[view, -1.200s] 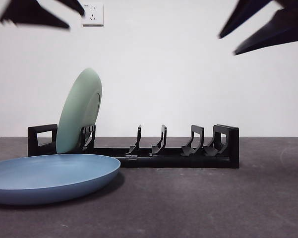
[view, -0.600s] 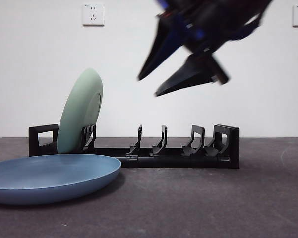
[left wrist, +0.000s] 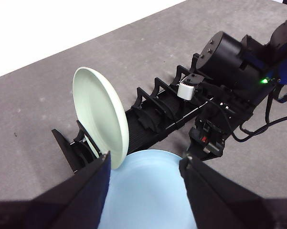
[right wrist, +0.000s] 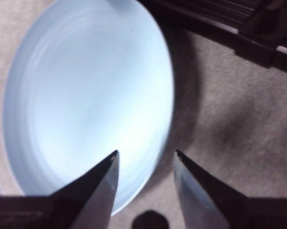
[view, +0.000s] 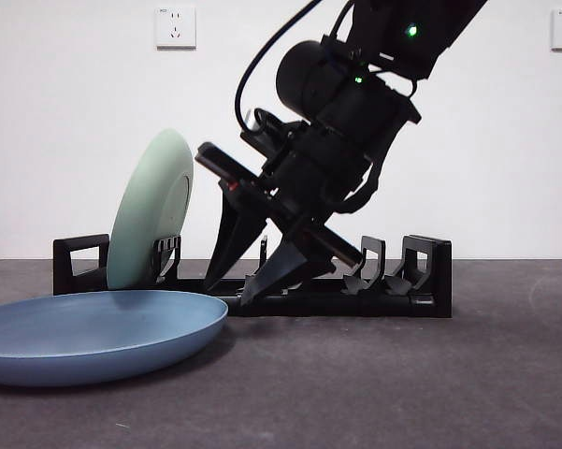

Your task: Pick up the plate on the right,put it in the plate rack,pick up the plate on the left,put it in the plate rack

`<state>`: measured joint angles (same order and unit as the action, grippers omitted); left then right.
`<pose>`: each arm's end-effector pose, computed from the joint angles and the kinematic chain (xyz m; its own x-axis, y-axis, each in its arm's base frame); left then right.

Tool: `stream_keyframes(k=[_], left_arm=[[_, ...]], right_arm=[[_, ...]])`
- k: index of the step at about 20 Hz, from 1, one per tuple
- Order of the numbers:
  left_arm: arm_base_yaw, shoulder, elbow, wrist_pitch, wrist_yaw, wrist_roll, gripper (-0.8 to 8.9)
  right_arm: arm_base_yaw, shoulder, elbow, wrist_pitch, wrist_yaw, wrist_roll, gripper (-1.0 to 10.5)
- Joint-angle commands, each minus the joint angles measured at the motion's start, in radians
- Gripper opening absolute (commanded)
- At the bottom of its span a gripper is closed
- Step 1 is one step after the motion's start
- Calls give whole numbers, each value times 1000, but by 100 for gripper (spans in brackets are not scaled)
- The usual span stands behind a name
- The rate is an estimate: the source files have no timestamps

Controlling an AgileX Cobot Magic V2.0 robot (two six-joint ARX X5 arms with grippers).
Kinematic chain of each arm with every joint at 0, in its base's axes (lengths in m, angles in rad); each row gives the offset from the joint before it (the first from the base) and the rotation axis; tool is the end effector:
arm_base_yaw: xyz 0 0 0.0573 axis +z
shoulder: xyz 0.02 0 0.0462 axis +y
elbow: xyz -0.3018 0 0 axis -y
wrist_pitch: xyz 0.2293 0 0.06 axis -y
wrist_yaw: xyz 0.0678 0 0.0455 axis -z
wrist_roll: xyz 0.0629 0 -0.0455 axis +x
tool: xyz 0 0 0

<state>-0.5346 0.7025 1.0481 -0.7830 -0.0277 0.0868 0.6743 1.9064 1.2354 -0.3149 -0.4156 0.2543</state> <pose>0.0899 -0.0512 0.3773 0.7933 -0.4375 -0.4234 0.5175 0.8509 0.0902 0.3009 0.2730 0.1884 0.1425 0.6307 -0.7628 -0.5575 0.6879 0.4647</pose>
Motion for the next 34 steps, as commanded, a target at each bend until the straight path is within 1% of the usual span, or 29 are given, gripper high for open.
stream_keyframes(k=[1,5,7,8,10,11,13,16,18,20,21,23,24,26,29,32,34], left_arm=[[-3,-3,-5,3,-3,14,252],[-3,14,-5,2,-31,14,252],[-3,23,-5,2,-32,14,252],[-3,27,-5,3,-32,14,252],[-3,37,-5,3,-32,14,252],[-3,42,-5,3,-32,14,252],[-3,49,-5,2,-32,14,252],[-3,55,-5,-4,-31,15,252],[-3,57,-5,-12,-20,19,252],[-3,61,-5,-20,-18,26,252],[-3,64,-5,-23,-10,36,252],[-9,71,-5,-29,34,62,251],[-23,76,-5,-34,58,96,247],[-79,94,-5,-36,75,143,247],[-228,137,-5,-36,74,155,247],[-406,204,-5,-31,-5,184,247],[-540,269,-5,-10,-101,184,247]], right_arm=[[3,29,3,22,2,16,189],[3,58,3,60,-2,60,171],[3,63,3,60,-1,67,49],[3,64,3,58,-1,69,27],[3,65,3,52,-1,71,22],[3,65,3,47,0,71,-15],[3,65,3,43,3,74,-12],[3,64,3,42,0,97,-12],[3,49,3,10,-3,96,-12],[3,17,3,-49,0,82,-12],[1,-8,3,-87,6,63,-12],[-3,-62,3,-154,40,23,-12],[-10,-94,3,-190,59,-3,-12],[-29,-154,3,-262,92,-33,-12],[-74,-248,3,-367,108,-66,-12],[-113,-327,3,-425,108,-88,-12],[-141,-372,3,-458,108,-91,-12]])
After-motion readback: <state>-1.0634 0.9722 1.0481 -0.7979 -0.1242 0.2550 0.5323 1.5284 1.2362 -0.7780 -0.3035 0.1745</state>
